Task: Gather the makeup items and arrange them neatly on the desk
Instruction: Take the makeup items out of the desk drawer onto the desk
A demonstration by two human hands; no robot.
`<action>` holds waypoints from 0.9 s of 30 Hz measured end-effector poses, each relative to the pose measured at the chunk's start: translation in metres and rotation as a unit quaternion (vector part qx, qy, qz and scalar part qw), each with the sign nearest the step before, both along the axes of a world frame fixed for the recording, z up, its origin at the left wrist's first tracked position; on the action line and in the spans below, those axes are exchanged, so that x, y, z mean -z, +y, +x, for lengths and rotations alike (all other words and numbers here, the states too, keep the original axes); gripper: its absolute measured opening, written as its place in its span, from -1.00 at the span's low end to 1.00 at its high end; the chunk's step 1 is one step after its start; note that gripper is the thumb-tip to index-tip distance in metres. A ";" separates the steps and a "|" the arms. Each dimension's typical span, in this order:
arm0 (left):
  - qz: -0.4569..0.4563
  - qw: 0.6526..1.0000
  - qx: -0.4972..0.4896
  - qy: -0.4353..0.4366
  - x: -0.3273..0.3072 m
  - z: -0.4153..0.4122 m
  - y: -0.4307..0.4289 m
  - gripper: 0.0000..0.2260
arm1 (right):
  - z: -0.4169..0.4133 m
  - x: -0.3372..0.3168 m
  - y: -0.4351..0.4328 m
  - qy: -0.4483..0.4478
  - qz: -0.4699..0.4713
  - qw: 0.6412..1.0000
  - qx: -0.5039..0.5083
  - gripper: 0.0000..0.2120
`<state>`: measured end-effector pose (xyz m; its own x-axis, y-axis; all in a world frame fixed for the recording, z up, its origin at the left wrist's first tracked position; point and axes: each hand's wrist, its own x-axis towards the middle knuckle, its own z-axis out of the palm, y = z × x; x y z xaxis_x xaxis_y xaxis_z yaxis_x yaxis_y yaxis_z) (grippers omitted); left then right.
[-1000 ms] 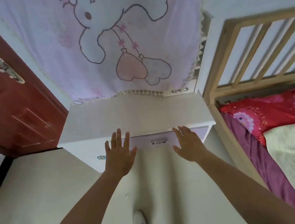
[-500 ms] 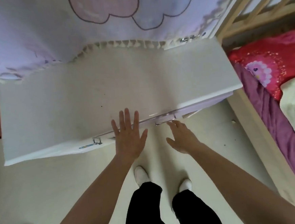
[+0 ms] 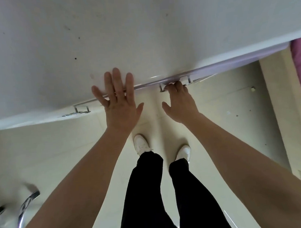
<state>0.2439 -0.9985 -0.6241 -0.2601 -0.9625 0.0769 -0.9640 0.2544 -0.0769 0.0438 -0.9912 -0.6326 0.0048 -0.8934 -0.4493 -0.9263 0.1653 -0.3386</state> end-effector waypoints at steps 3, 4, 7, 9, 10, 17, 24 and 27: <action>-0.018 1.000 -0.013 -0.013 0.000 -0.003 -0.001 -0.05 | -0.004 0.003 0.001 0.000 -0.029 1.000 -0.009 -0.57; -0.020 0.999 -0.019 -0.018 -0.002 -0.005 0.001 -0.08 | -0.005 0.002 0.002 -0.004 -0.031 0.999 -0.009 -0.59; -0.042 0.998 -0.039 -0.028 -0.009 -0.011 0.005 -0.15 | -0.008 -0.001 0.011 -0.014 -0.022 1.000 -0.011 -0.60; -0.058 0.997 -0.055 -0.023 -0.012 -0.015 0.009 -0.19 | -0.011 -0.003 0.021 -0.017 -0.009 1.000 -0.012 -0.60; -0.061 0.996 -0.065 -0.020 -0.012 -0.017 0.013 -0.20 | -0.012 -0.004 0.026 -0.020 -0.005 1.000 -0.013 -0.60; -0.048 0.995 -0.086 0.011 0.003 -0.031 0.068 -0.53 | -0.021 -0.001 0.062 -0.043 -0.022 0.999 -0.010 -0.60; -0.086 0.992 -0.084 0.036 0.003 -0.029 0.097 -0.77 | -0.025 0.002 0.096 -0.074 -0.020 0.997 0.003 -0.59; -0.092 0.994 -0.057 0.034 0.000 -0.029 0.120 -0.77 | -0.031 -0.004 0.117 -0.084 0.004 0.996 0.004 -0.53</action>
